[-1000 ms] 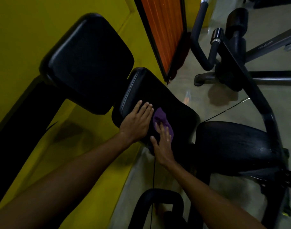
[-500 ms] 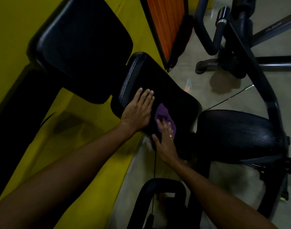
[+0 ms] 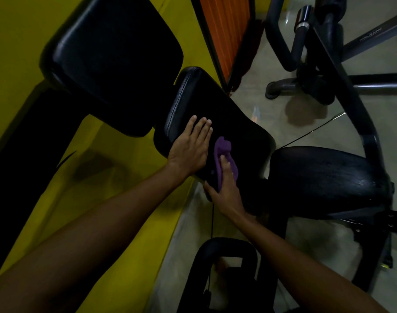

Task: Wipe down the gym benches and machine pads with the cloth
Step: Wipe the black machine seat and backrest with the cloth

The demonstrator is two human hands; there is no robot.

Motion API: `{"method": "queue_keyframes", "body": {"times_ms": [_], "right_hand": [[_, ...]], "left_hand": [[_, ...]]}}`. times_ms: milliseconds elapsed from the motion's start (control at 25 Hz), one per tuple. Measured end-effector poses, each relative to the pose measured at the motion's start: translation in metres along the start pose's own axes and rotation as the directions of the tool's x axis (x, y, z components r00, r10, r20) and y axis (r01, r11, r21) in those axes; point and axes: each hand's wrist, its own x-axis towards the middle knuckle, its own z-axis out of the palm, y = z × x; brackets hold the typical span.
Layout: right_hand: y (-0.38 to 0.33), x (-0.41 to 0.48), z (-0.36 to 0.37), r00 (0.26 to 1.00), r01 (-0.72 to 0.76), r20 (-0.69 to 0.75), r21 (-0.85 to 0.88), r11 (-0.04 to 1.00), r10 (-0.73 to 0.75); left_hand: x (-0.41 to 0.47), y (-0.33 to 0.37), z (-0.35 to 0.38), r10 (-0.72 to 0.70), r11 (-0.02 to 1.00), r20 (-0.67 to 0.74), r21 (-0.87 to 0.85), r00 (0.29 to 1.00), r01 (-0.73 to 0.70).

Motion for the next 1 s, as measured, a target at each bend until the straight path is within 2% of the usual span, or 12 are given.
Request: {"method": "queue_keyframes", "body": {"times_ms": [80,160,240,280,320,440,520,640,840,920,1000], "right_hand": [[0.030,-0.002,-0.003,0.998,0.053,0.045,-0.217,0.975,-0.044],[0.061,-0.009,-0.005,0.996,-0.053,0.049,-0.299,0.953,0.071],[0.074,-0.012,-0.006,0.967,-0.243,0.015,-0.255,0.936,0.255],[0.072,-0.010,-0.006,0.958,-0.278,0.009,-0.226,0.933,0.288],[0.064,-0.007,-0.005,0.965,-0.257,0.009,-0.192,0.947,0.264],[0.018,0.015,0.004,0.998,-0.070,0.002,-0.103,0.992,0.071],[-0.004,0.028,0.010,0.999,0.036,-0.012,-0.121,0.992,-0.038],[0.003,0.027,0.006,0.997,0.081,0.012,-0.139,0.987,-0.080],[0.033,0.015,-0.016,0.985,-0.018,0.173,-0.042,0.999,0.025],[0.038,0.018,-0.022,0.981,-0.091,0.170,-0.016,0.996,0.093],[0.046,0.027,-0.025,0.977,-0.192,0.105,0.030,0.981,0.188]], "left_hand": [[0.000,0.000,-0.001,0.003,1.000,-0.007,-0.012,1.000,-0.003],[-0.001,0.000,0.000,-0.003,1.000,-0.011,-0.019,1.000,0.003],[0.000,0.000,0.001,-0.008,1.000,0.006,-0.016,1.000,0.008],[0.000,0.000,0.001,-0.005,1.000,0.016,-0.020,1.000,0.005],[0.000,0.000,0.001,-0.001,1.000,0.020,-0.020,1.000,0.002],[0.002,0.000,0.001,-0.004,1.000,0.003,-0.002,1.000,0.004],[0.001,0.000,0.000,0.008,1.000,0.019,-0.012,1.000,-0.007],[0.000,0.001,0.002,0.005,1.000,0.010,0.007,1.000,-0.005],[-0.001,0.001,0.002,0.016,1.000,0.020,0.007,1.000,-0.016],[0.000,-0.001,0.001,0.022,1.000,0.023,-0.003,0.999,-0.022],[0.000,-0.001,-0.001,0.026,1.000,0.037,-0.012,0.999,-0.026]]}}
